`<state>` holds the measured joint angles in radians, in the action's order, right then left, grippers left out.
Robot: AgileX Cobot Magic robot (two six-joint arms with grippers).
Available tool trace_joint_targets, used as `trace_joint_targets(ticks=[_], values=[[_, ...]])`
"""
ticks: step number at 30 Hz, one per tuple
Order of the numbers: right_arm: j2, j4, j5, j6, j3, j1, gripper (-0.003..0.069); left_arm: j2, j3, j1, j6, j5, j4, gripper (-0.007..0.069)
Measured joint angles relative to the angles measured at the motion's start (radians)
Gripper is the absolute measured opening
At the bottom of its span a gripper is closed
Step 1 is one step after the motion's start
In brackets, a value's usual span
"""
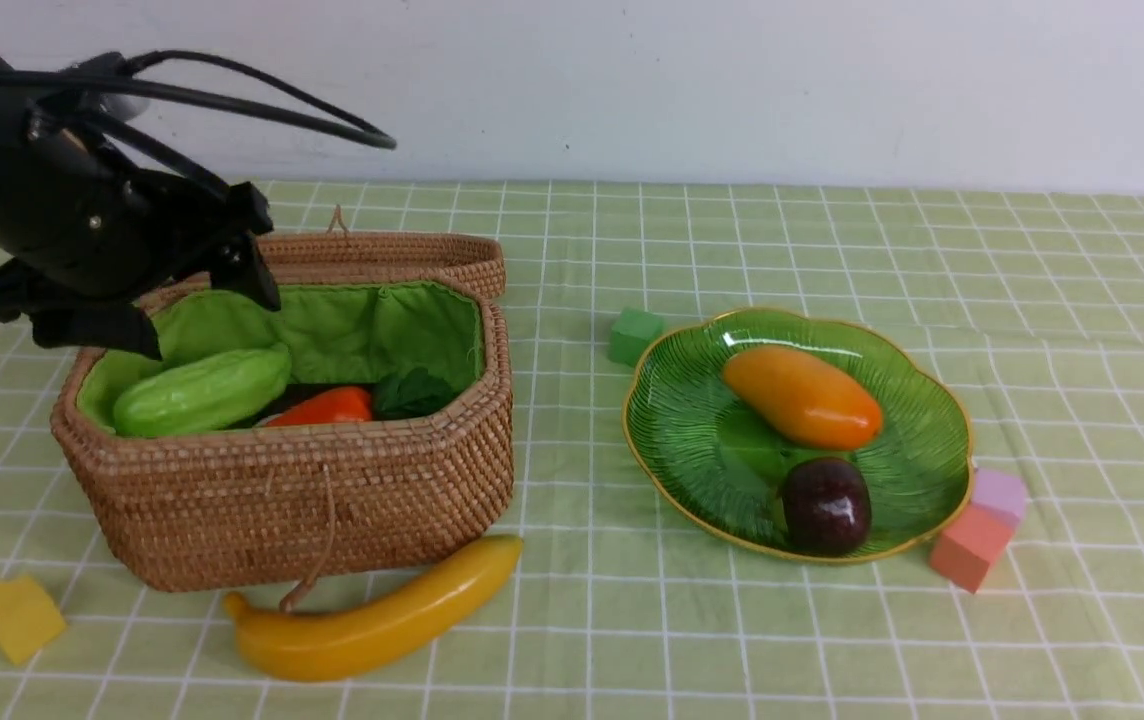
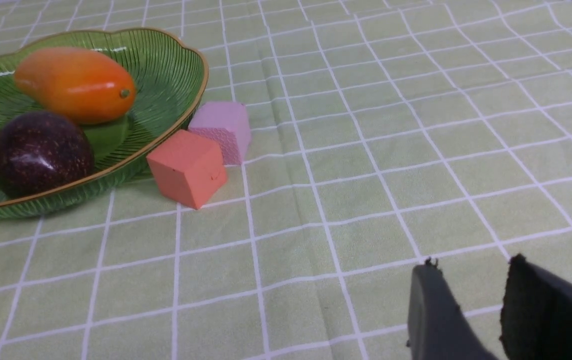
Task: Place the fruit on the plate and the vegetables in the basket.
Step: Use the left arm to grab a banana and put it into the right plate
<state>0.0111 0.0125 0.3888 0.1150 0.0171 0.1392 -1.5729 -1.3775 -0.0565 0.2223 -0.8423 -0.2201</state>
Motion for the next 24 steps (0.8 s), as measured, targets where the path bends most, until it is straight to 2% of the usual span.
trace_joint_targets(ticks=[3,5,8,12,15,17,20,24], values=[[0.0,0.0,0.0,0.0,0.0,0.0,0.0223,0.098,0.0,-0.007,-0.163,-0.103,-0.032,0.0647],[0.0,0.0,0.0,-0.001,0.0,0.0,0.0223,0.163,0.006,-0.04,-0.319,-0.189,-0.06,0.0631],[0.0,0.0,0.0,-0.001,0.0,0.0,0.0223,0.229,0.075,-0.144,-0.522,-0.265,-0.147,0.0598],[0.0,0.0,0.0,-0.001,0.0,0.0,0.0223,0.227,0.211,-0.3,-0.704,-0.267,-0.199,0.0565],[0.0,0.0,0.0,-0.001,0.0,0.0,0.0223,0.186,0.311,-0.393,-0.851,-0.199,-0.121,0.0552],[0.0,0.0,0.0,-0.001,0.0,0.0,0.0225,0.146,0.341,-0.42,-0.897,-0.134,-0.046,0.0551],[0.0,0.0,0.0,-0.001,0.0,0.0,0.023,0.088,0.35,-0.433,-0.905,-0.037,0.06,0.055],[0.0,0.0,0.0,-0.001,0.0,0.0,0.0235,0.023,0.35,-0.433,-0.904,0.049,0.119,0.0549]])
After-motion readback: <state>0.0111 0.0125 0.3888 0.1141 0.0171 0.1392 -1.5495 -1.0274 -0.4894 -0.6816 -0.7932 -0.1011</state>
